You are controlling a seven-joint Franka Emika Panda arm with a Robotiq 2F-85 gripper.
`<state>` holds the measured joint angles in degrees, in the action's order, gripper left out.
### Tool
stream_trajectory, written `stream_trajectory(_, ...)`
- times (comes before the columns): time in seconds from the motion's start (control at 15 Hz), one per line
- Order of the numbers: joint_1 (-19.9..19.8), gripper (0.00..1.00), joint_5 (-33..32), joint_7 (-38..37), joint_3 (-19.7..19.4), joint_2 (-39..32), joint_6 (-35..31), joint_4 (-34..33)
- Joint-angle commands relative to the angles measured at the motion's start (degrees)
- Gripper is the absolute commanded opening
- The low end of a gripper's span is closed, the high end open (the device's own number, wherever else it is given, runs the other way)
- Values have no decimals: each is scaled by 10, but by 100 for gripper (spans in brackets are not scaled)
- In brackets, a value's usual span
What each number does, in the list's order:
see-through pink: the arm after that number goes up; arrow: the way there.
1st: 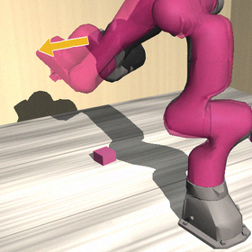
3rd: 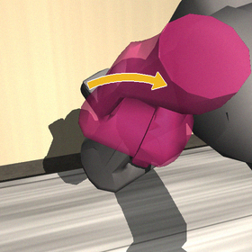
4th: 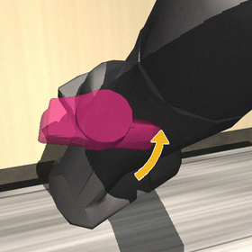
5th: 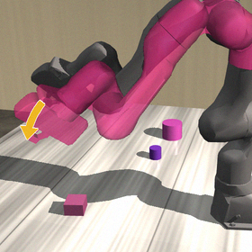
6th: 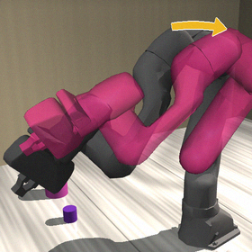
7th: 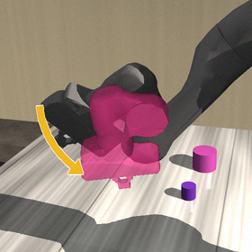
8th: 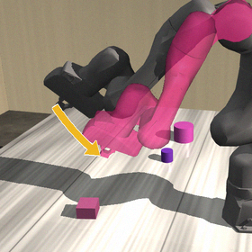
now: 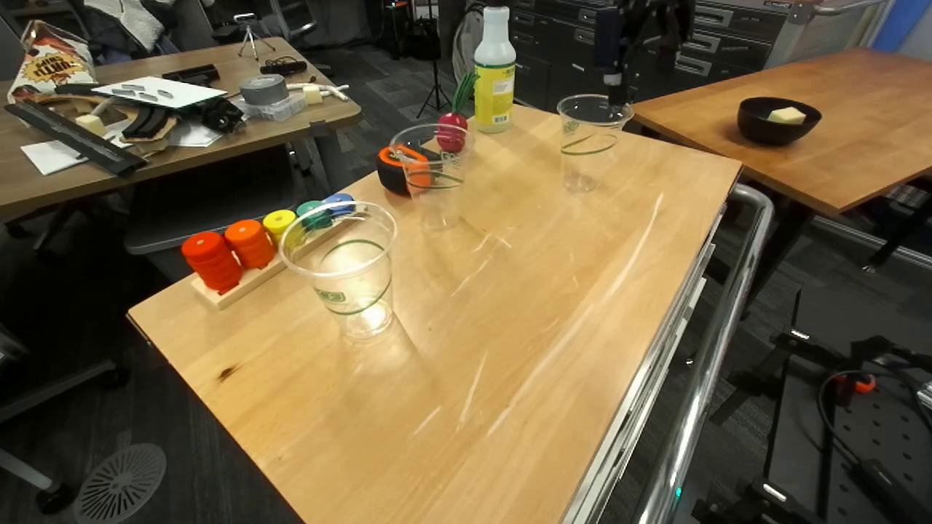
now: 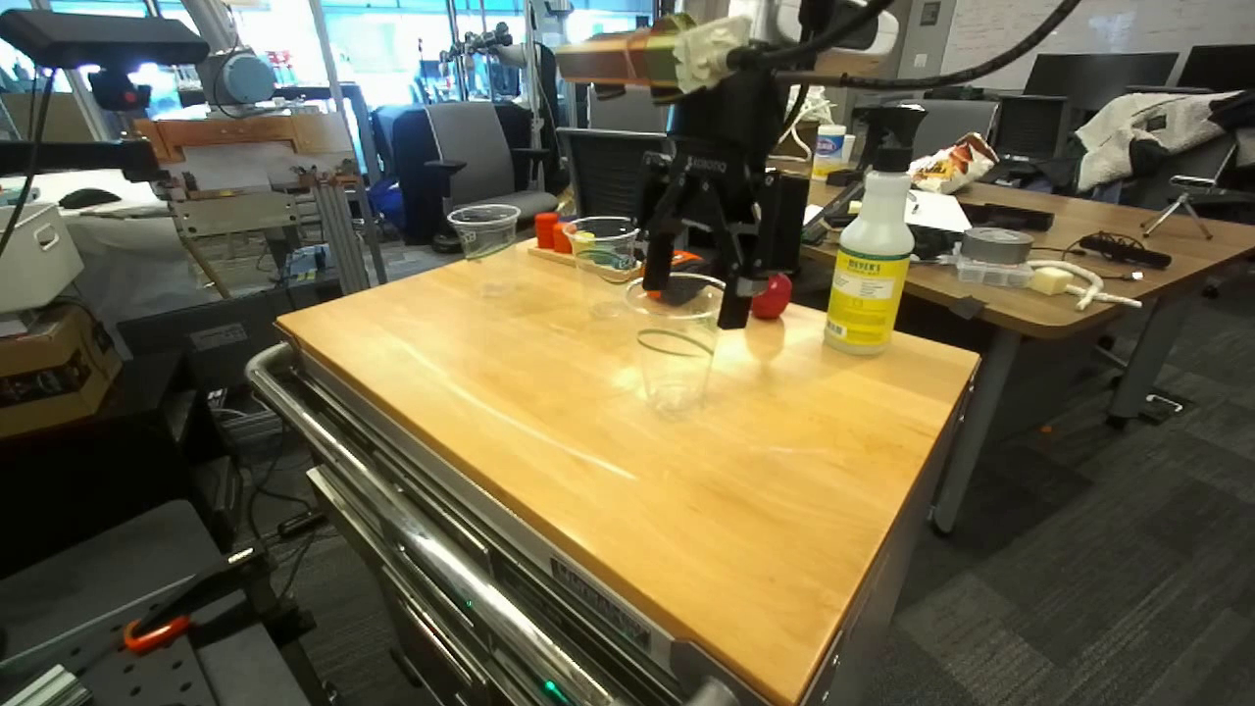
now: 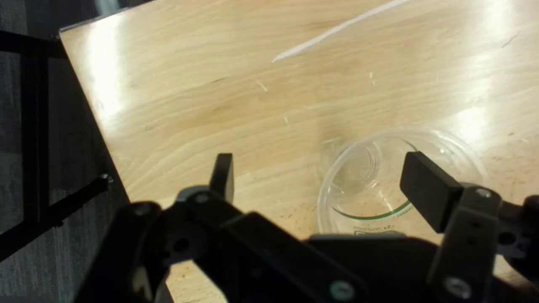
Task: Stack the cups together
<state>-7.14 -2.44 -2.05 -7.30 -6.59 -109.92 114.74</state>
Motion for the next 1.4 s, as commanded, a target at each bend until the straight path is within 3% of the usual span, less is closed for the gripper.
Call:
stream_trajectory(0.0, 2, 100, -5, -26, 0, -53, -13, -57)
stream_trajectory(0.07, 1, 100, -3, -31, -1, -63, -20, -65)
stream_trajectory(0.13, 0, 75, 0, -36, -2, -72, -21, -74)
stream_trajectory(0.2, 0, 74, 1, -39, -2, -78, -22, -80)
stream_trajectory(0.8, -6, 4, 18, -35, -3, -72, -2, -75)
stream_trajectory(0.93, -4, 0, 10, -41, -4, -73, 5, -73)
stream_trajectory(1.33, 17, 1, -27, -115, -3, -75, 47, -94)
